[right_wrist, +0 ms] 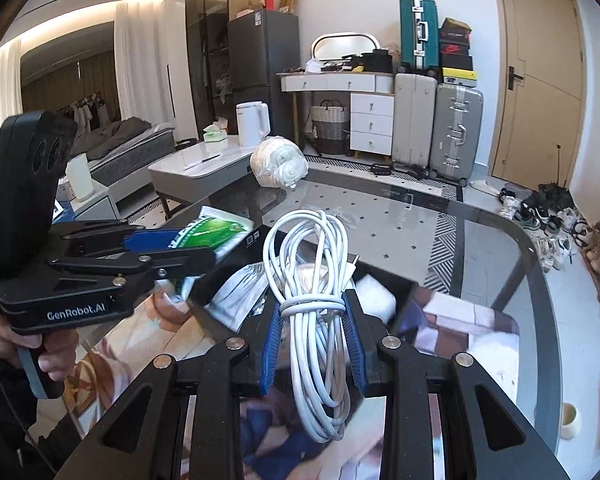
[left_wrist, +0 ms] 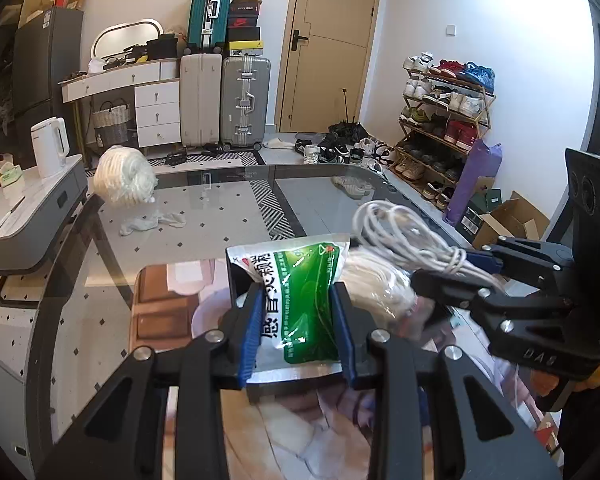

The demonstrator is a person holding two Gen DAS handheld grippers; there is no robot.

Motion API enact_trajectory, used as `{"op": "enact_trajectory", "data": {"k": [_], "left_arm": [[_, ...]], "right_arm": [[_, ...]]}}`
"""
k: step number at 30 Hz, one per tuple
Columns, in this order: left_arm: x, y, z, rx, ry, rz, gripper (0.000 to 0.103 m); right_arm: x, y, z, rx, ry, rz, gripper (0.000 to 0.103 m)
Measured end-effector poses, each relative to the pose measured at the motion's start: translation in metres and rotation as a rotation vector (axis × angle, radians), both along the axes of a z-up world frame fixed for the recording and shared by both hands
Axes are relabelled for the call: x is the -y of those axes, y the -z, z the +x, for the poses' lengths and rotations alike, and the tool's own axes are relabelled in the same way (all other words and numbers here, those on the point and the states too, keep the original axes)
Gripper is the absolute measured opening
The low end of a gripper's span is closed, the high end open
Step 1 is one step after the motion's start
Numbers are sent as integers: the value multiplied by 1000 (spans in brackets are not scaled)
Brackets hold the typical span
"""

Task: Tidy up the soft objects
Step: 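Lower the green packet into the box with the left tool while the right tool drops the cable in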

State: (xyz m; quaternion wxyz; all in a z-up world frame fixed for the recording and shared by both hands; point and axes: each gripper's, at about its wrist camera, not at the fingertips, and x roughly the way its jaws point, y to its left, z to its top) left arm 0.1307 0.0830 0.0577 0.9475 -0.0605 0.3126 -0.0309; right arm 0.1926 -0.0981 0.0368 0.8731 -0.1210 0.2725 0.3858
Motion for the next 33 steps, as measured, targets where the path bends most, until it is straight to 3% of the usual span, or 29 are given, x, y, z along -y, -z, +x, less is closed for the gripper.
{"op": "enact_trajectory", "data": {"k": [13,29,32,33], "left_arm": [[13,37,48,-80,17,12,32],[25,46,46,-82,27,61,37],[26,47,45,-79,33,61,39],[26,47,44,-81,34,55,40]], "right_arm": [[-30,33,41,-33,-37,-97,29],[-35,43,51,-33,-41,-102,30],[-30,40,50,-27,-31,-92,44],[-27,39,48,-18,-24,-89,56]]}}
